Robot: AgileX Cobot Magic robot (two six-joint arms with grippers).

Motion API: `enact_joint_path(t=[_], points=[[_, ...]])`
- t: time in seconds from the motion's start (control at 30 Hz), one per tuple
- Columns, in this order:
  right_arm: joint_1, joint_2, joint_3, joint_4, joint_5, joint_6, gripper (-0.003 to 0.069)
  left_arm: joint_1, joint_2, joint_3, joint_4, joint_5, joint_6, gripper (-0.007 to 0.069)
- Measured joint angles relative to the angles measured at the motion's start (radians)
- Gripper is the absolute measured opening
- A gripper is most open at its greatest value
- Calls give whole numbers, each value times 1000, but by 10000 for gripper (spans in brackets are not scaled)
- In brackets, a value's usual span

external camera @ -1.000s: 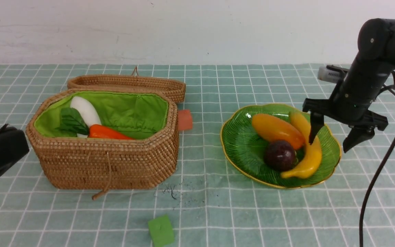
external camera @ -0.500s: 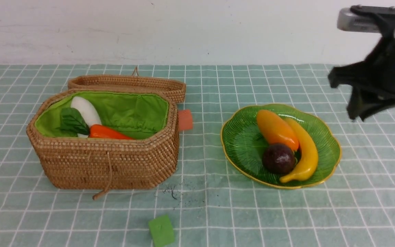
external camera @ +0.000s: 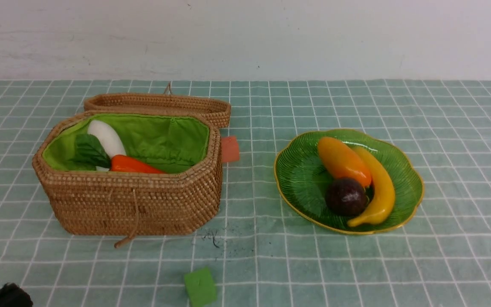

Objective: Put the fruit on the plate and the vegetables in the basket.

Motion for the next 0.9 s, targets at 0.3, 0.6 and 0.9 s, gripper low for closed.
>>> enact_joint_path(t=[0.3, 0.6, 0.9], points=[[0, -363, 265, -45, -429, 74, 38, 0, 0, 17, 0, 132, 0, -13], [0, -520, 359, -139, -508, 76, 49, 0, 0, 17, -3, 295, 0, -13], [-206, -558, 551, -154, -639, 12, -19, 0, 0, 17, 0, 337, 0, -13]])
